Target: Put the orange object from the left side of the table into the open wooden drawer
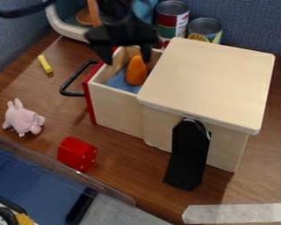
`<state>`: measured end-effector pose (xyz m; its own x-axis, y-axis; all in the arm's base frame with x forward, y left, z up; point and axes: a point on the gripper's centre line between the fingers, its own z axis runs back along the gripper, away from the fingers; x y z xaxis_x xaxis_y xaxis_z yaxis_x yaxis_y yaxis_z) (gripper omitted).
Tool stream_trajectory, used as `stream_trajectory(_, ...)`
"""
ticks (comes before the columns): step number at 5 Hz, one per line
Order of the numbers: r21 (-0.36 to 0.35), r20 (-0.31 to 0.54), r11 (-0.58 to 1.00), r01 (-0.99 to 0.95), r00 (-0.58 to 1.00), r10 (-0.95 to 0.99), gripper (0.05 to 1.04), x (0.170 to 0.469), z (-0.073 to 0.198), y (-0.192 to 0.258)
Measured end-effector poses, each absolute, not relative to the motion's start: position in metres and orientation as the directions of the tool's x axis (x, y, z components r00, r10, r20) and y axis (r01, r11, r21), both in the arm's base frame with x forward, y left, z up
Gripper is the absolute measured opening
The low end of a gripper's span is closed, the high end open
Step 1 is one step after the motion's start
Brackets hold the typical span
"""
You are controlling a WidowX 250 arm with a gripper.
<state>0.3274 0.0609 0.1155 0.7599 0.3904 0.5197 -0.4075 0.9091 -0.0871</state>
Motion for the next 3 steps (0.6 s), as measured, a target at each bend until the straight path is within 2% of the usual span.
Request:
stream_trajectory(2,0.003,0.390,0.952,-0.307,0.877,0.281,1.000,0.306,0.145,0.108)
stream_trajectory(3,0.096,0.334,0.966,-0.239,0.922,0.195,1.000,0.290,0.160,0.128)
